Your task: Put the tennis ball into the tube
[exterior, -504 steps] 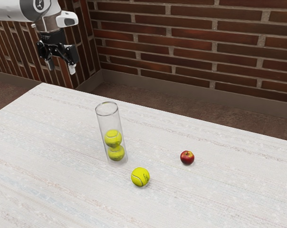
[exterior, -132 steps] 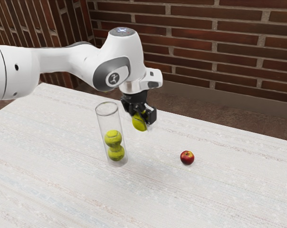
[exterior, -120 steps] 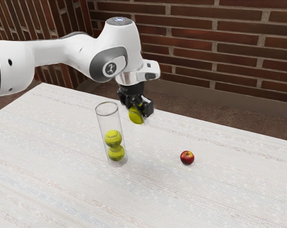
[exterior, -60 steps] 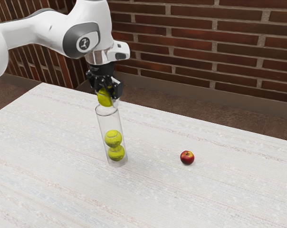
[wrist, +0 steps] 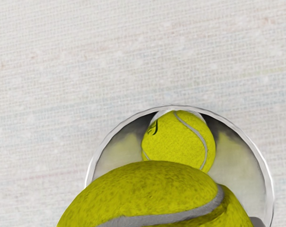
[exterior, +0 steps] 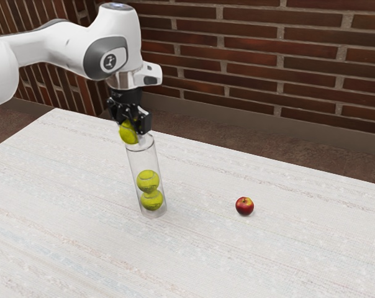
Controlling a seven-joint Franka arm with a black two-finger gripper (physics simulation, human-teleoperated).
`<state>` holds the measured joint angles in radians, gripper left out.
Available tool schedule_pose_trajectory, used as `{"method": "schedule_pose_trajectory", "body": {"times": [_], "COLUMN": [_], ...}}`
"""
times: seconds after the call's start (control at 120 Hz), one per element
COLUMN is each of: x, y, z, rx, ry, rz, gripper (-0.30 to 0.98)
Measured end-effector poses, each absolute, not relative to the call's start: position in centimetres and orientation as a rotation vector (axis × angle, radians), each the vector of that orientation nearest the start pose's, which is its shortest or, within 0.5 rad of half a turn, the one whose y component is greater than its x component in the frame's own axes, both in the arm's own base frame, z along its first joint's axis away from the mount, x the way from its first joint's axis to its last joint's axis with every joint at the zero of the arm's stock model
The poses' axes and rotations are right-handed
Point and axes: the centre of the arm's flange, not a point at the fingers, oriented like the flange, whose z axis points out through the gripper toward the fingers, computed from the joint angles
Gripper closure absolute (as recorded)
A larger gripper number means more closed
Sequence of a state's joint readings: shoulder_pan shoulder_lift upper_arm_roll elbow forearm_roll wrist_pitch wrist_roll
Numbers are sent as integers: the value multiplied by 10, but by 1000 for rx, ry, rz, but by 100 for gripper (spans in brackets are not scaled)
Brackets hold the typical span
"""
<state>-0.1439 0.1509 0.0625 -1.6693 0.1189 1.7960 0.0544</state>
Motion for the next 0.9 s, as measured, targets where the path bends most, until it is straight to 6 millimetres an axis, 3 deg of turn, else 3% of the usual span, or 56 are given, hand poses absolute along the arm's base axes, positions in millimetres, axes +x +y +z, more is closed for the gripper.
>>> {"method": "schedule_pose_trajectory", "body": {"times": [0.2, 0.475, 0.733, 0.767, 0.85, 0.9], "x": [613, 616, 613, 608, 580, 568], "y": [-43, -49, -50, -51, -55, -59], "z": [509, 517, 522, 532, 590, 612], "rx": [-3002, -3013, -3020, -3031, -3059, -3079], "ry": [281, 330, 357, 354, 348, 353], "rz": [30, 15, 20, 13, -80, -112], "gripper": [49, 18, 5, 4, 3, 2]}}
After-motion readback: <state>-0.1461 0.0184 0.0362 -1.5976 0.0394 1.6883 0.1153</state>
